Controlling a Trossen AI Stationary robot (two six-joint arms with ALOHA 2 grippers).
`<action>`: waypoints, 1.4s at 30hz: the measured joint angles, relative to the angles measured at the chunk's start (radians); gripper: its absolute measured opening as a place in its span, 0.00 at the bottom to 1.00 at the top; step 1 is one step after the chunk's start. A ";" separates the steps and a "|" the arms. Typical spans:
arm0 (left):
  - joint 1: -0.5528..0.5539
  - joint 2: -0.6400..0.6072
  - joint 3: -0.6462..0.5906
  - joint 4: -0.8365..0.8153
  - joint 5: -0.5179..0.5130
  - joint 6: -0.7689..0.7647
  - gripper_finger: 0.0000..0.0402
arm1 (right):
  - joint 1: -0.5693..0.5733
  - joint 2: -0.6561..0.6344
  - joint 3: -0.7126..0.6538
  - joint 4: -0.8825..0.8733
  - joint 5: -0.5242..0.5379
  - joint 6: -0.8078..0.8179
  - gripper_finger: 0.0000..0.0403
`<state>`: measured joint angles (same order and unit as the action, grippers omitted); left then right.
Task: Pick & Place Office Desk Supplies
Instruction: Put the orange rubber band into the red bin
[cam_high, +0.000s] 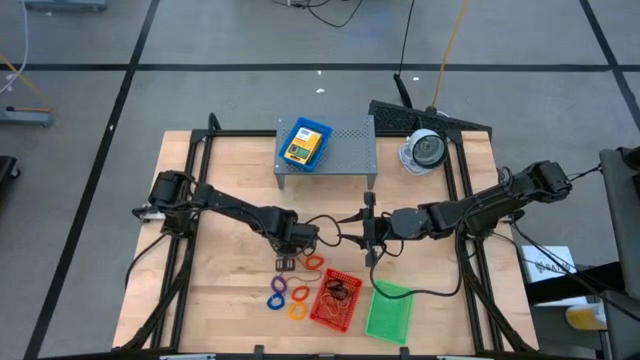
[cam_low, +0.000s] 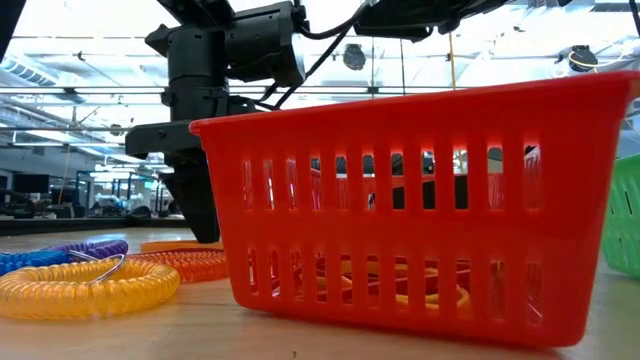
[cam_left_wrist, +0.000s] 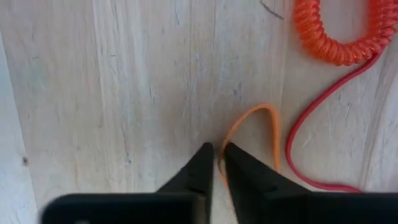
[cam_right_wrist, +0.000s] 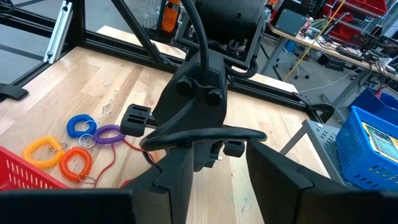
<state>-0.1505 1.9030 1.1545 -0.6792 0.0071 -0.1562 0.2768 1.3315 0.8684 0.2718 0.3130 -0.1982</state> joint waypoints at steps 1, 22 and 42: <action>0.000 0.000 0.000 0.000 0.000 0.000 0.06 | 0.000 0.000 0.000 0.000 0.000 0.000 0.35; -0.038 -0.079 -0.004 0.007 0.097 -0.016 0.01 | 0.075 -0.129 0.001 -0.034 0.105 0.072 0.35; -0.136 -0.249 -0.001 0.375 0.178 -0.053 0.01 | 0.345 -0.223 0.001 -0.105 0.469 -0.028 0.35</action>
<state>-0.2868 1.6543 1.1538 -0.3041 0.1849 -0.2092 0.6223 1.1084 0.8692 0.1673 0.7825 -0.2264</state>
